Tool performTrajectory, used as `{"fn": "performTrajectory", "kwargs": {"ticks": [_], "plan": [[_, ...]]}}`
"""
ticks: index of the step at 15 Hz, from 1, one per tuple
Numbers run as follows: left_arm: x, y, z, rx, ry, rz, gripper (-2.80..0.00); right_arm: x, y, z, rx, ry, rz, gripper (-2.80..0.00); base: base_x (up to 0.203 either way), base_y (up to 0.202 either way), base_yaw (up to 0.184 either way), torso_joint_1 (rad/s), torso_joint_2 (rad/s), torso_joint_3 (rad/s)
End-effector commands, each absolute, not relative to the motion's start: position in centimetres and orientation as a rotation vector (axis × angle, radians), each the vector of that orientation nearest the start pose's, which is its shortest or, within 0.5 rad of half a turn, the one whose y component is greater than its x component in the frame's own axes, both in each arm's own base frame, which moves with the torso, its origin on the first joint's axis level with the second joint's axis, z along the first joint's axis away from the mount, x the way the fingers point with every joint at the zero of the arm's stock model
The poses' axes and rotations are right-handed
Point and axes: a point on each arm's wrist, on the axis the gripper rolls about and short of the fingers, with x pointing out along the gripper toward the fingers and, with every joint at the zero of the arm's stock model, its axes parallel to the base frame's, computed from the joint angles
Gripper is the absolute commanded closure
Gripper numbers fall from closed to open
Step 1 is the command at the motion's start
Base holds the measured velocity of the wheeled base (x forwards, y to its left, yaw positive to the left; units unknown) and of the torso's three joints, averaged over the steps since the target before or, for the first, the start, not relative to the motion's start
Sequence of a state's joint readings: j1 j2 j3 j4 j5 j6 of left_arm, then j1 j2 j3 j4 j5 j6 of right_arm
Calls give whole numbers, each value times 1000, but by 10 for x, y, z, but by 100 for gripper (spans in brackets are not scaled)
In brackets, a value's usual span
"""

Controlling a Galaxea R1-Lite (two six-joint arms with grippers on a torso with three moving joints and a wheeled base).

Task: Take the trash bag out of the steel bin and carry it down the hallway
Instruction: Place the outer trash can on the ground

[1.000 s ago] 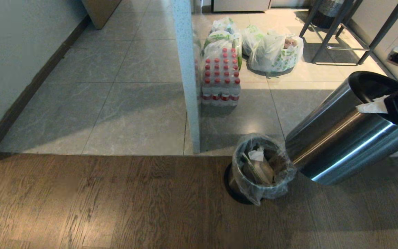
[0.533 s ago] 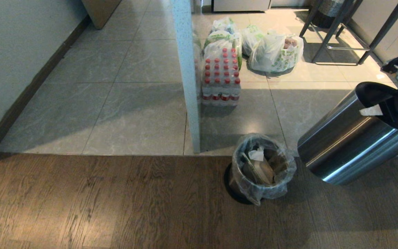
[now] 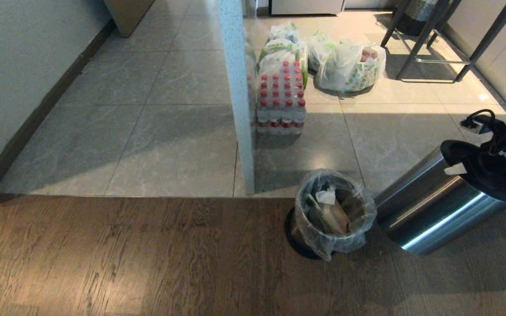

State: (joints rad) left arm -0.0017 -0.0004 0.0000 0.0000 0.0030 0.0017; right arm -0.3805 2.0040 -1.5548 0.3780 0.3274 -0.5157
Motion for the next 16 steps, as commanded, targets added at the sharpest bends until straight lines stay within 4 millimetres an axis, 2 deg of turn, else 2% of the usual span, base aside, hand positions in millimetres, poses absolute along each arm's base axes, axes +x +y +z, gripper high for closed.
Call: {"fn": "performTrajectory", "kwargs": {"ticks": [1,4,7,12,14,16], "plan": [[-23,0,75,2,2,2,0,376,-147,154,-165,837,164,0,0,0,0,0,0,0],[-23,0,75,2,1,2,0,400,-165,127,-149,855,152,0,0,0,0,0,0,0],[-23,0,75,2,0,2,0,425,-183,113,-168,812,125,0,0,0,0,0,0,0],[-23,0,75,2,1,2,0,437,-195,92,-169,807,113,0,0,0,0,0,0,0],[-23,0,75,2,0,2,0,443,-197,77,-172,804,109,0,0,0,0,0,0,0],[-23,0,75,2,-1,2,0,445,-199,77,-178,798,106,0,0,0,0,0,0,0]]}}
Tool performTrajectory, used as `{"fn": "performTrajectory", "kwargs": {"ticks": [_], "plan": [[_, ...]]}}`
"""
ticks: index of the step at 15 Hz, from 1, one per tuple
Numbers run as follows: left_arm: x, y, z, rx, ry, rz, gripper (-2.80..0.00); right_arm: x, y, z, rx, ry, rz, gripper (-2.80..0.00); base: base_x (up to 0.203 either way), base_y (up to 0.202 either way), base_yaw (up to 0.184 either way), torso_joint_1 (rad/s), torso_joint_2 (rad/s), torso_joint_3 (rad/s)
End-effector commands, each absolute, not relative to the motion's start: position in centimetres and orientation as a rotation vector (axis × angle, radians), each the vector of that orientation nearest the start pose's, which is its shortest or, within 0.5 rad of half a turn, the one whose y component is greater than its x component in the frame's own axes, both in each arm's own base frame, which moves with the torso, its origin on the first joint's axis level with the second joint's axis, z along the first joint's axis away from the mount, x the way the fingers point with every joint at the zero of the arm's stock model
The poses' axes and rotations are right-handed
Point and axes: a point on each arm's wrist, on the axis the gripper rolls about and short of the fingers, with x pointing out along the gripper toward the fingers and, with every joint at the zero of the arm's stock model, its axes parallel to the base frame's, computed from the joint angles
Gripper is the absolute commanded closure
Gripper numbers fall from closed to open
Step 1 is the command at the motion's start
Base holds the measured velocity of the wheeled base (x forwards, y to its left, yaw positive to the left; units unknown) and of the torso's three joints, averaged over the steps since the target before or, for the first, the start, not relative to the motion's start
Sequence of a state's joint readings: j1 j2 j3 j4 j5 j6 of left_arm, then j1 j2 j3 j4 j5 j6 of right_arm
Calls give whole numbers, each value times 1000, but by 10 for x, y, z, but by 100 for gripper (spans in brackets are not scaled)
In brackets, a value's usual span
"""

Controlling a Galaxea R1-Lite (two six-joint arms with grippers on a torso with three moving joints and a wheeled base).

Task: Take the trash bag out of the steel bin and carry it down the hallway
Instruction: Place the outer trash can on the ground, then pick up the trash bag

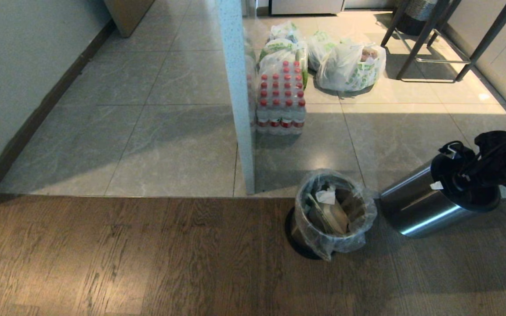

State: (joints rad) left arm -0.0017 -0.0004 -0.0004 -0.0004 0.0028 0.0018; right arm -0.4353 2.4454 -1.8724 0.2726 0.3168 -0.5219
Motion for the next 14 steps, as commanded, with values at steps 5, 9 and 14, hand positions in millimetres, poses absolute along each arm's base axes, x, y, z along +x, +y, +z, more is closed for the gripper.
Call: {"fn": "performTrajectory", "kwargs": {"ticks": [5,9,14], "plan": [[-23,0,75,2,0,2,0,443,-197,94,-197,758,99,-280,0,0,0,0,0,0],[-23,0,75,2,1,2,0,424,-188,127,-194,741,96,-280,0,0,0,0,0,0],[-23,0,75,2,0,2,0,377,-127,169,-164,826,247,0,0,0,0,0,0,0]]}}
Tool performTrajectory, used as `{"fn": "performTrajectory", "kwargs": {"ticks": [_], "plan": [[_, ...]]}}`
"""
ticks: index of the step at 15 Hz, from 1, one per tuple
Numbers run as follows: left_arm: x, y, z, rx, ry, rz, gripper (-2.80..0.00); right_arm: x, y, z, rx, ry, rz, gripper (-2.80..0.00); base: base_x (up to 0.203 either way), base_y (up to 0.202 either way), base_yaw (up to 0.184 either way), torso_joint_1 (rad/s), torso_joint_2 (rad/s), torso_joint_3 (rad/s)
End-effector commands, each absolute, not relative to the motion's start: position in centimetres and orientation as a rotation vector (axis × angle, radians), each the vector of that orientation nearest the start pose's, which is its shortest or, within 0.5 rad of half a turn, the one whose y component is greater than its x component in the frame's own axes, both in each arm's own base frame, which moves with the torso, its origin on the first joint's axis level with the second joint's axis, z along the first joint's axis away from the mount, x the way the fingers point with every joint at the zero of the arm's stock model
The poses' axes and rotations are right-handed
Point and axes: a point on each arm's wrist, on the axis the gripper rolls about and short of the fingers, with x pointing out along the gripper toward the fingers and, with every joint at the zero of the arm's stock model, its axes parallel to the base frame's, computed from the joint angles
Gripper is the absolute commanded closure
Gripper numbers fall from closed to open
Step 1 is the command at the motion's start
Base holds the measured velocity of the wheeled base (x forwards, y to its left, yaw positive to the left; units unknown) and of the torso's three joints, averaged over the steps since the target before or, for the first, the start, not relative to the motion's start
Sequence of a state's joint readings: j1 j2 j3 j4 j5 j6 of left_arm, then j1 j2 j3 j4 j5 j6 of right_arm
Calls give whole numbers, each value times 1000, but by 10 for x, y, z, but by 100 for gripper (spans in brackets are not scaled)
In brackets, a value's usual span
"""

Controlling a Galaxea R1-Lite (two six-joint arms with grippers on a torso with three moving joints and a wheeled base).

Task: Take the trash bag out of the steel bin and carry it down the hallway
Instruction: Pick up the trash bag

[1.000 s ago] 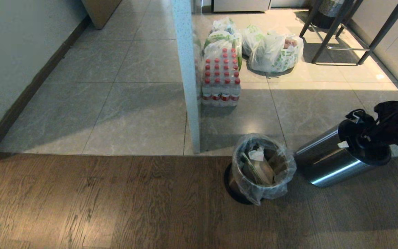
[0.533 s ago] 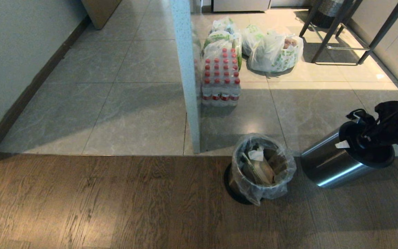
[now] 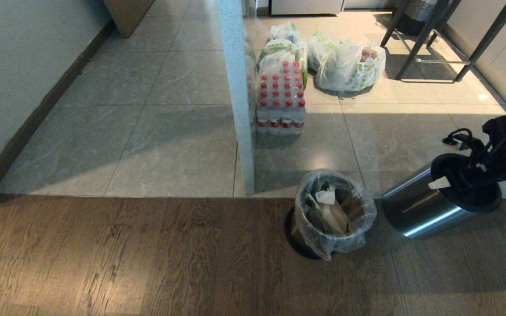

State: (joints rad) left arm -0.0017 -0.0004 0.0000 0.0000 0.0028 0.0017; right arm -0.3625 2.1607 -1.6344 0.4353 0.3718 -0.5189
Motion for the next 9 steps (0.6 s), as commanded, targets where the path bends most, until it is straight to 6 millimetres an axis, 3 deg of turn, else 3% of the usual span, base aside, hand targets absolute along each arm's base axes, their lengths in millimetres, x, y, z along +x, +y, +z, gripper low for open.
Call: {"fn": "performTrajectory", "kwargs": {"ticks": [1,4,7,9], "plan": [[-23,0,75,2,0,2,0,366,-110,173,-152,873,293,0,0,0,0,0,0,0],[-23,0,75,2,2,2,0,344,-62,172,-133,976,432,0,0,0,0,0,0,0],[-23,0,75,2,2,2,0,348,-31,160,-18,981,602,0,0,0,0,0,0,0],[-23,0,75,2,1,2,0,354,-21,153,11,975,665,0,0,0,0,0,0,0]]}}
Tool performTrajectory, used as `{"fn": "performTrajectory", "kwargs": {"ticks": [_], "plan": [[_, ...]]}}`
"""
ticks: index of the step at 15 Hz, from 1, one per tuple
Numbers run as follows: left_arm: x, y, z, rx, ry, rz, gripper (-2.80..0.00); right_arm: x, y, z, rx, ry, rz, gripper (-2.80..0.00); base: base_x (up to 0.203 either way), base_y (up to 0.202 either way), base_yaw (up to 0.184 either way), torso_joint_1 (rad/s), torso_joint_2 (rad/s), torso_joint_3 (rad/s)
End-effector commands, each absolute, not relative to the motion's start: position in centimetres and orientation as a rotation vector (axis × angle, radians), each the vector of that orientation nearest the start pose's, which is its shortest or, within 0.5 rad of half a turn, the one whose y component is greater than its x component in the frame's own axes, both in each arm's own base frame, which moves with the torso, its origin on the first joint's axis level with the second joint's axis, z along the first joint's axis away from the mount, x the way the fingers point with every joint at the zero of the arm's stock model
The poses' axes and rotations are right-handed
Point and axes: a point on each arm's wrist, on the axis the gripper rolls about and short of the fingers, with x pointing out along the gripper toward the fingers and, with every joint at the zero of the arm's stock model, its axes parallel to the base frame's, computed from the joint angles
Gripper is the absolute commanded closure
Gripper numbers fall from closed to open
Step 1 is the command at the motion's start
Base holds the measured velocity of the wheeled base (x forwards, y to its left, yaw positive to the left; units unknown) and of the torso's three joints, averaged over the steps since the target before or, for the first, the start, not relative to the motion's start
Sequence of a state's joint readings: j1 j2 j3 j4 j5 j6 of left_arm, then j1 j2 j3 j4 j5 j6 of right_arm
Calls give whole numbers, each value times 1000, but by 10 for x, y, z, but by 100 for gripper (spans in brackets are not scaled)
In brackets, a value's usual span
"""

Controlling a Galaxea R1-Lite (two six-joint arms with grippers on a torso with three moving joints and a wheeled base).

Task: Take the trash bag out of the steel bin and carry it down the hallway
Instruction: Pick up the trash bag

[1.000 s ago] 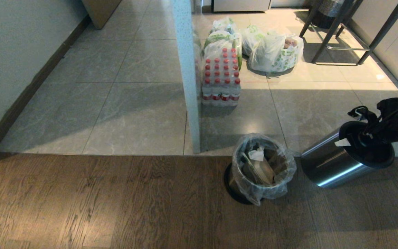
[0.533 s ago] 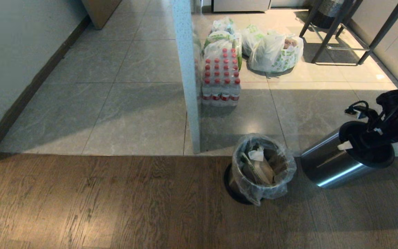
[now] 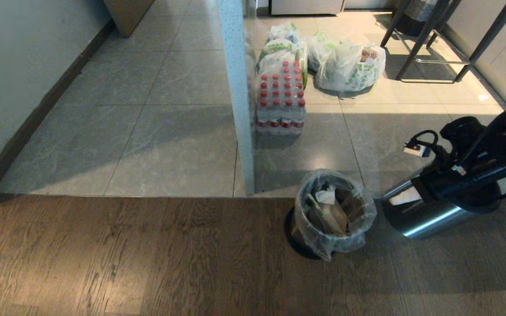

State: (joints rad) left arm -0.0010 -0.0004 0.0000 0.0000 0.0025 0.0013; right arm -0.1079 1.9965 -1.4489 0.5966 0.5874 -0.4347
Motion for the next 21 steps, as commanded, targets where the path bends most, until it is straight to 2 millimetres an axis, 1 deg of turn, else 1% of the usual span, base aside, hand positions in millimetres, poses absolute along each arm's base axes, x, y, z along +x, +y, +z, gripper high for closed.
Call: {"fn": "performTrajectory", "kwargs": {"ticks": [1,4,6,9,11,13,18,21], "plan": [[-23,0,75,2,2,2,0,358,-20,148,27,956,694,-280,0,0,0,0,0,0],[-23,0,75,0,0,2,0,378,-13,133,5,926,718,-280,0,0,0,0,0,0],[-23,0,75,-2,0,2,0,394,-12,122,-15,888,721,-280,0,0,0,0,0,0],[-23,0,75,-2,0,2,0,413,-15,98,-20,863,712,-280,0,0,0,0,0,0],[-23,0,75,-2,1,2,0,428,-19,86,-36,829,702,-280,0,0,0,0,0,0],[-23,0,75,-2,0,2,0,445,-22,78,-62,800,669,-280,0,0,0,0,0,0],[-23,0,75,-1,0,2,0,458,-25,58,-43,818,653,-280,0,0,0,0,0,0],[-23,0,75,-2,2,2,0,461,-25,55,-41,816,653,-280,0,0,0,0,0,0]]}}
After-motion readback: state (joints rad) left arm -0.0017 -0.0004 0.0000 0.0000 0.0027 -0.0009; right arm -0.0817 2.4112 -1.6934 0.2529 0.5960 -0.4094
